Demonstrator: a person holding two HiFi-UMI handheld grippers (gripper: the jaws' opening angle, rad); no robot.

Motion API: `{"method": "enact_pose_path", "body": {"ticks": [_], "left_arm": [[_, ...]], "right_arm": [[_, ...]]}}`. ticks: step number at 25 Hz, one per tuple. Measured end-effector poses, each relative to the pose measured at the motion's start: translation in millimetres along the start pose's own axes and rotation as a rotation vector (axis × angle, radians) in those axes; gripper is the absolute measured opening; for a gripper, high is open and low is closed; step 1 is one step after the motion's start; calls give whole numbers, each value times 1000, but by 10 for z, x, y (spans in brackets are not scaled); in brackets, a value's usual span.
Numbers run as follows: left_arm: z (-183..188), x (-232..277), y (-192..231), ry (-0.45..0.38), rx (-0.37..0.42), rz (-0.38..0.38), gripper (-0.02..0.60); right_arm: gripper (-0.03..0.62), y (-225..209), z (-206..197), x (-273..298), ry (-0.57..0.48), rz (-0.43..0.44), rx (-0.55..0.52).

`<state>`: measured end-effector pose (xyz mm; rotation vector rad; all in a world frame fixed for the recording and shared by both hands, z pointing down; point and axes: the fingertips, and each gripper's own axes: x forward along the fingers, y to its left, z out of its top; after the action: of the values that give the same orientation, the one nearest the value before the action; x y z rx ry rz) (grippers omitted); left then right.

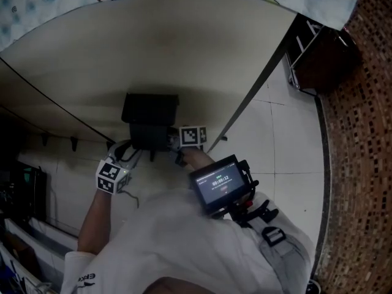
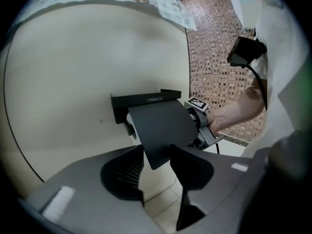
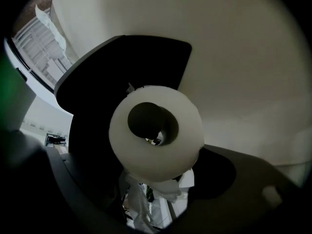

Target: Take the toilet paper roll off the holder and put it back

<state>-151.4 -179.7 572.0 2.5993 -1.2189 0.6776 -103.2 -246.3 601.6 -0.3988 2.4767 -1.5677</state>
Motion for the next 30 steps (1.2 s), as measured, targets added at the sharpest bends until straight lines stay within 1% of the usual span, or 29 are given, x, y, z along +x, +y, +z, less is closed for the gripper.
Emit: {"method": "enact_pose_path", "body": {"ticks": [8,13,16,17,21,22,26,30], "left_arm": [[-34,-37,-21,11,11,9,167],[16,-43,-43,20,49,13,167],[-26,-33,-41,25,40,9,166],[-32,-30,-40,25,39,8,166],[-14,-20,-33,23,47,8,163],[-5,-18,-29,20,50,9,163],[-15,-10,-14,16,51,11,163],[-27,9,10,16,58,11,156]], "right_arm": [[408,16,-89,49,51,-3,-40],[408,31,-102,47,64,9,-53],[408,35,-108,48,70,17,-60],[413,39,-114,52,75,20,-67],[489,10,-139,66,105,4,-102],[499,-2,-137,62,108,-1,-108],[520,-35,-144,37,120,-6,-116],[523,-81,-150,-24,114,-9,-106]]}}
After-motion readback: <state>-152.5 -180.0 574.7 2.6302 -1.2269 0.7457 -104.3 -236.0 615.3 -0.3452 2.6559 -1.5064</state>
